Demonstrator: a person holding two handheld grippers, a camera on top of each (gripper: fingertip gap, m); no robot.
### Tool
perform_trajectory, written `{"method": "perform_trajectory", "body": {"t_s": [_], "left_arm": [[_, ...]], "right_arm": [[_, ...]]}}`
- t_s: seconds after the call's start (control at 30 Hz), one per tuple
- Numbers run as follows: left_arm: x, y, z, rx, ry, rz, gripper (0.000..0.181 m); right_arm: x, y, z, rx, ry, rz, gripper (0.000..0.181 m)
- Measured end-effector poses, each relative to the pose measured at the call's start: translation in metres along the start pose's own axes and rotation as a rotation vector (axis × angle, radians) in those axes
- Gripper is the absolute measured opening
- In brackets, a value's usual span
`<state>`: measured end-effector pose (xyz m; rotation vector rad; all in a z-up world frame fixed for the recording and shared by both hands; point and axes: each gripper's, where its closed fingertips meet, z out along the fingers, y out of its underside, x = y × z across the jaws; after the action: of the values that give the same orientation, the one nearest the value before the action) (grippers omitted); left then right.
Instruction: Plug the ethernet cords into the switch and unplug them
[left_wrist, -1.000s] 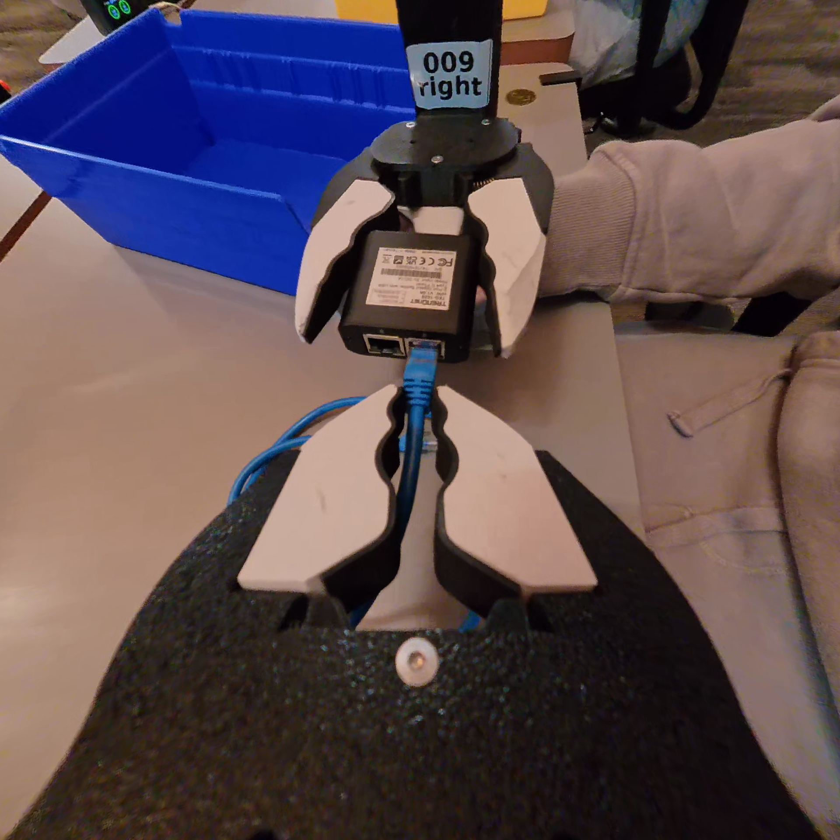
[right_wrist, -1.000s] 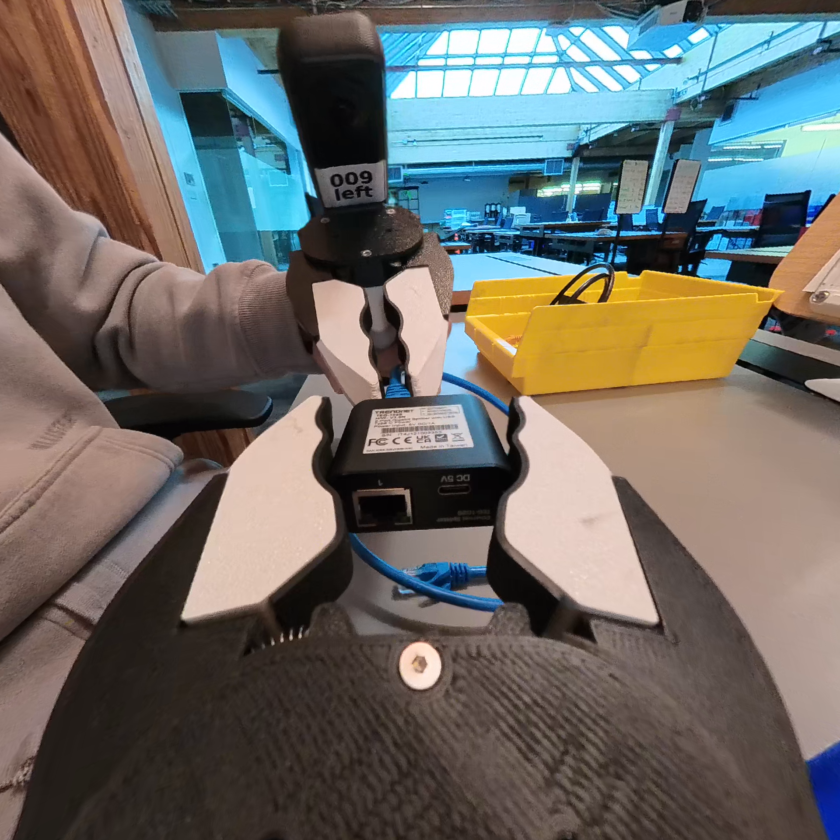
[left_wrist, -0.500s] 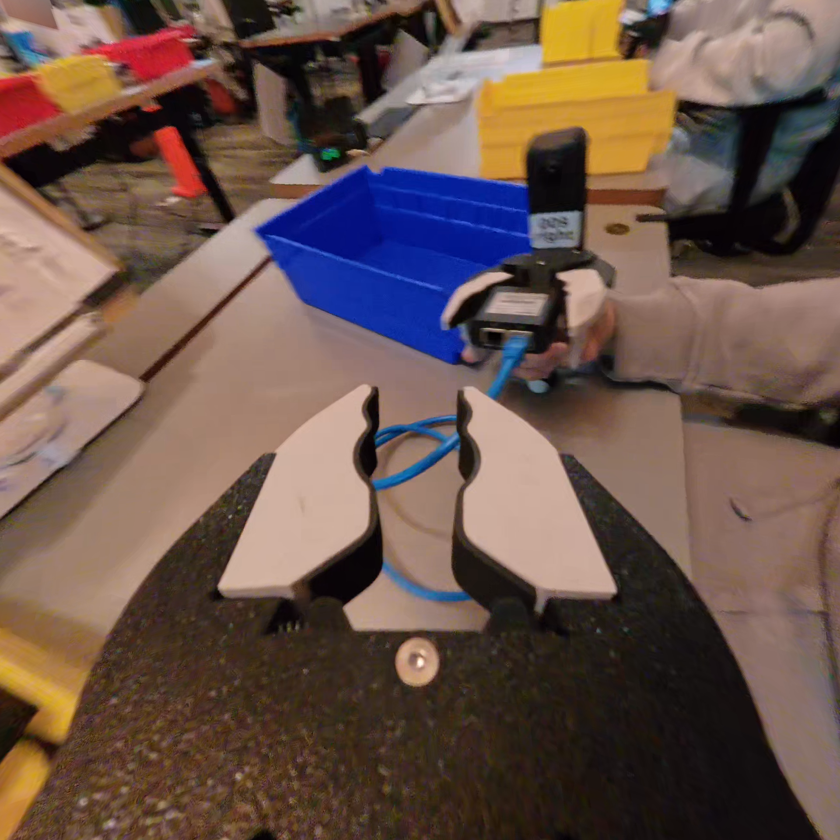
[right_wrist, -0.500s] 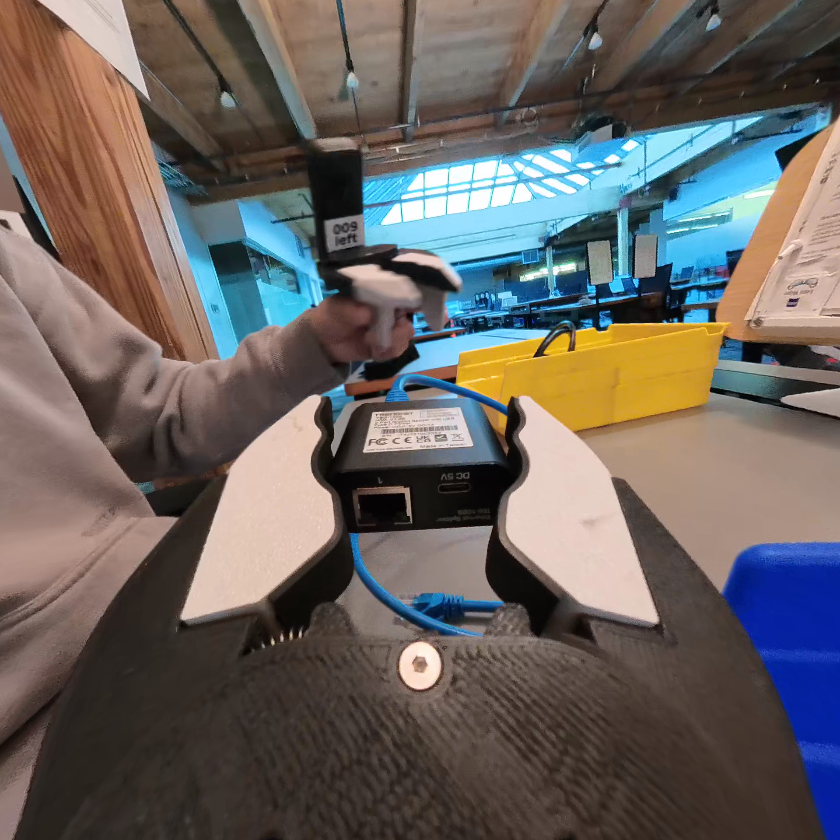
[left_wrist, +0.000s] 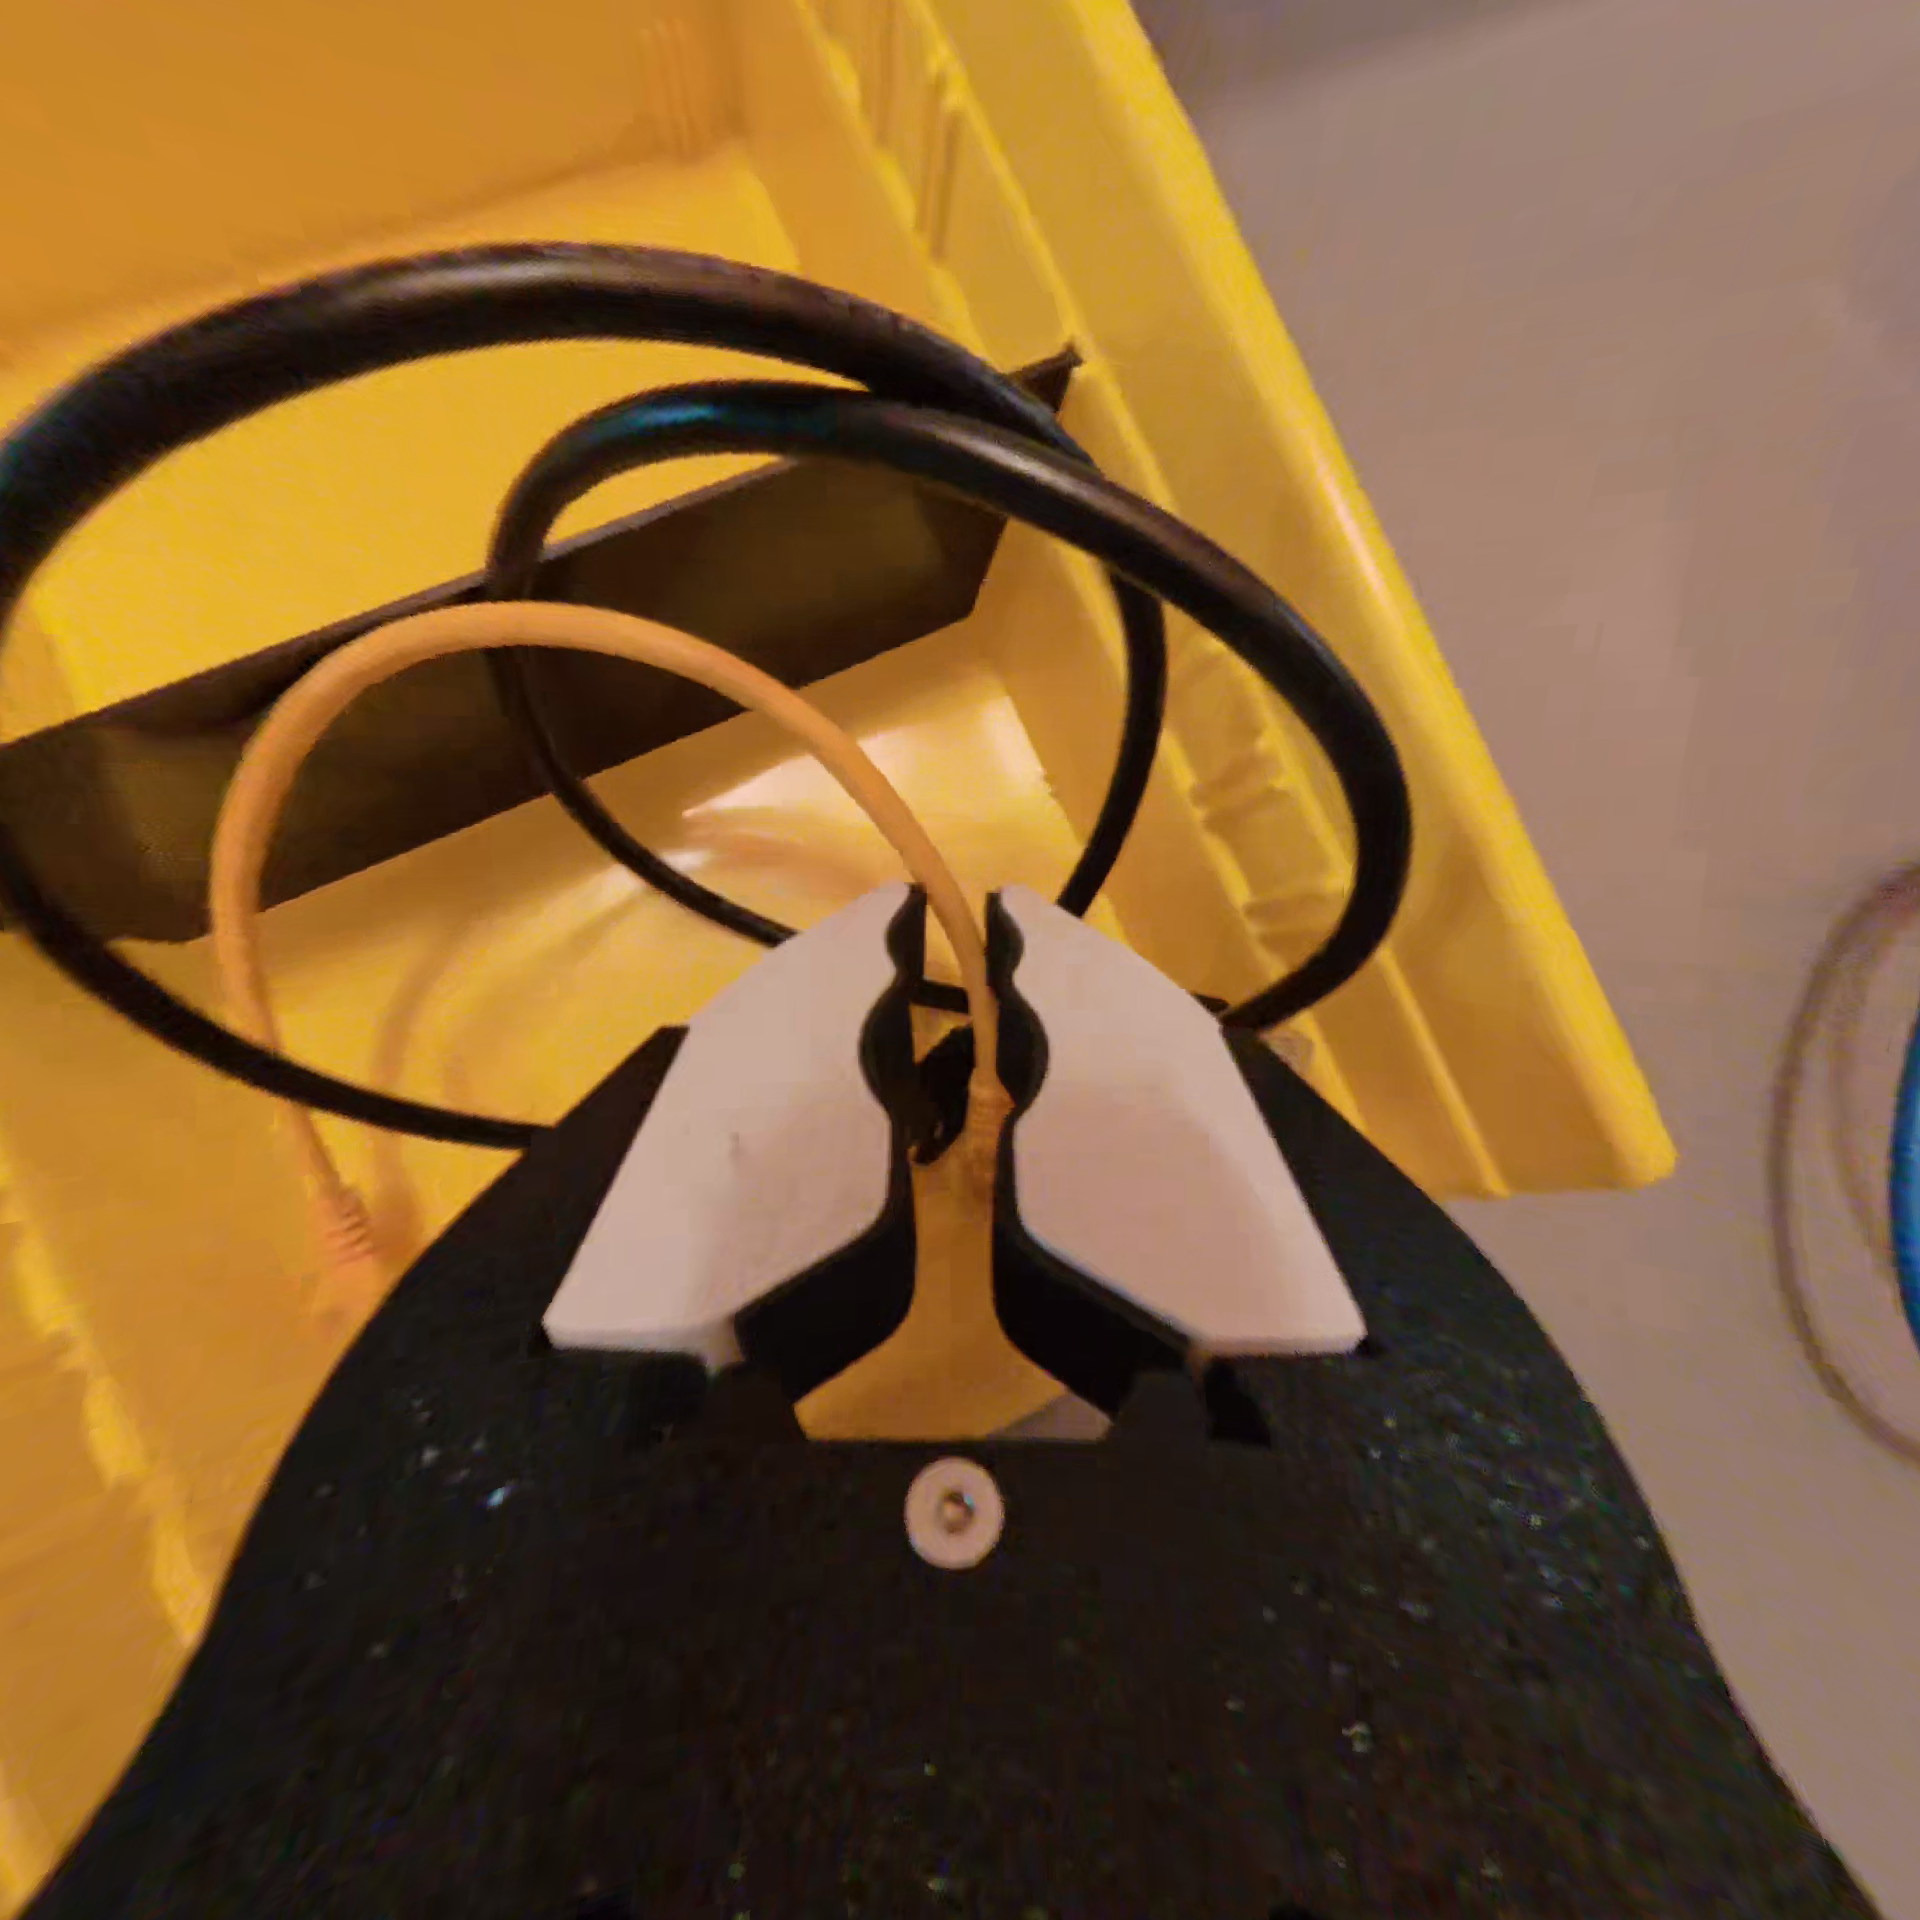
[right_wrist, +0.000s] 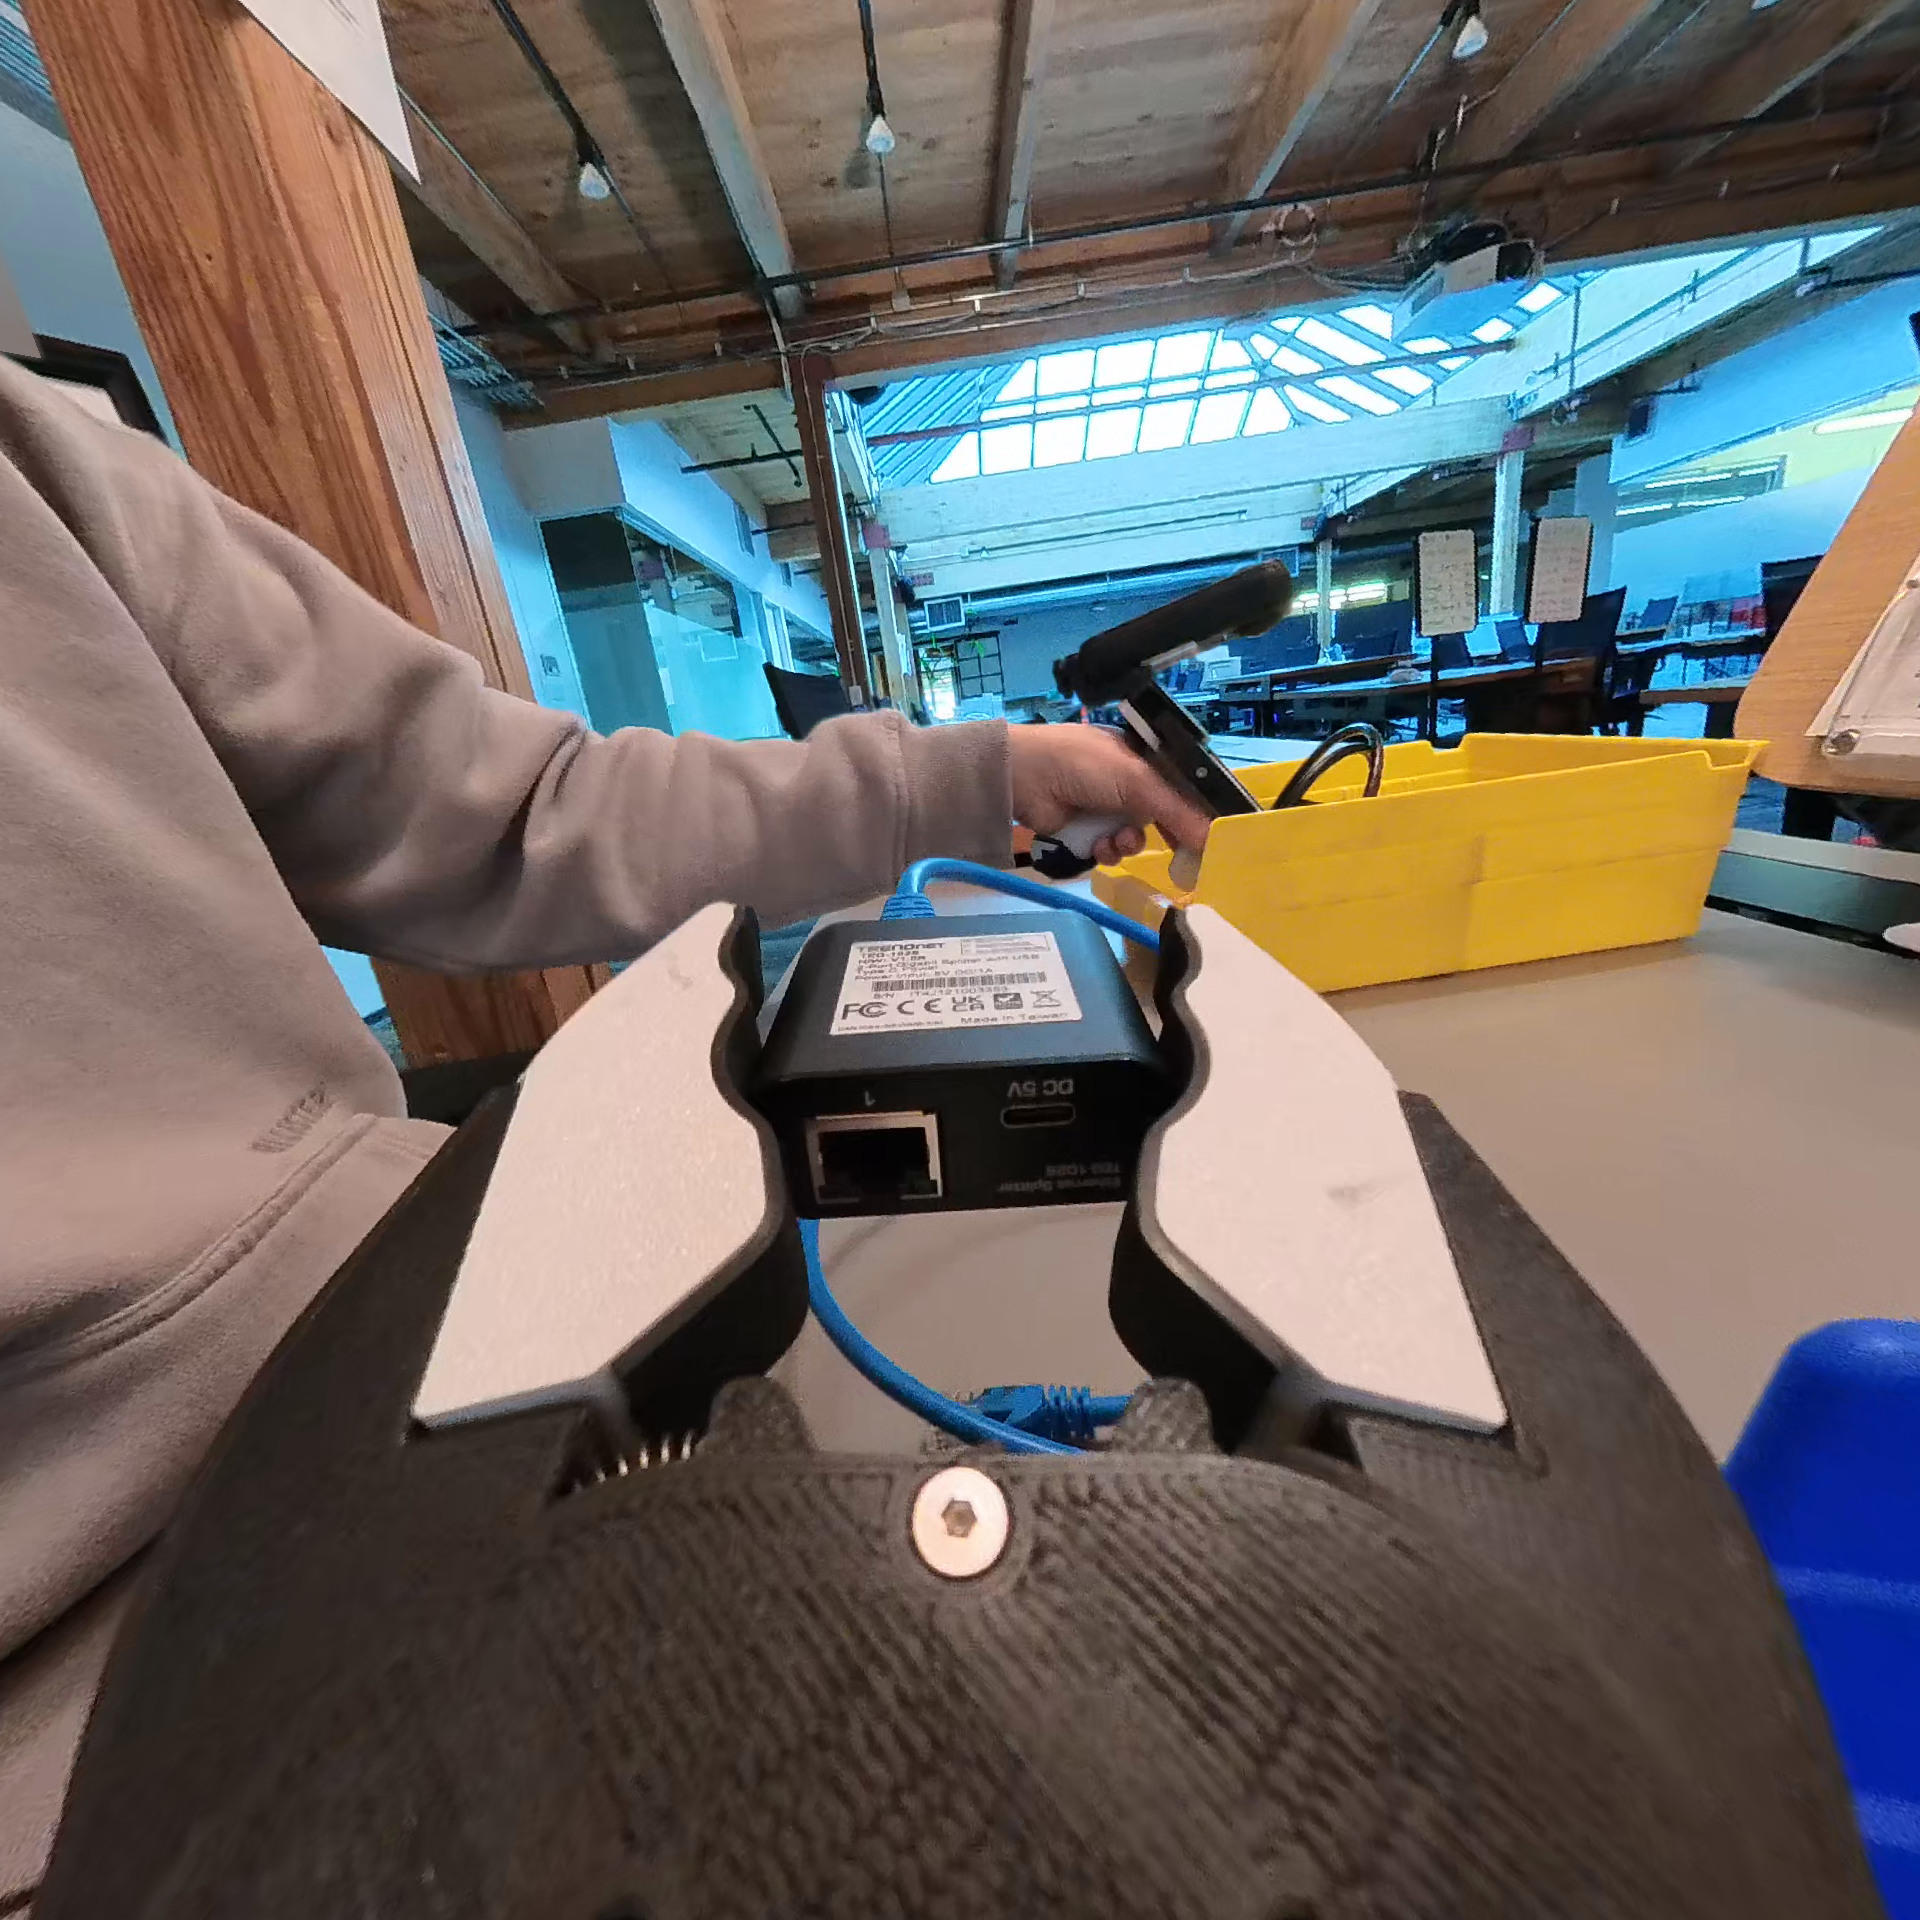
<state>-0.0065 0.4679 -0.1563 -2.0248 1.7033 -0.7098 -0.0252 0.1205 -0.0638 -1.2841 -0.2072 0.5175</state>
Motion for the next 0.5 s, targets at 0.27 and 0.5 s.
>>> {"method": "perform_trajectory", "body": {"t_s": [0.27, 0.5], "left_arm": [[0.004, -0.035, -0.076, 0.211, -0.065, 0.076, 0.005], [0.015, -0.052, -0.134, 0.395, -0.021, 0.074, 0.004]], "right_arm": [[0.0, -0.001, -0.001, 0.008, -0.002, -0.003, 0.074], [-0.001, -0.001, -0.001, 0.006, -0.006, -0.003, 0.074]]}}
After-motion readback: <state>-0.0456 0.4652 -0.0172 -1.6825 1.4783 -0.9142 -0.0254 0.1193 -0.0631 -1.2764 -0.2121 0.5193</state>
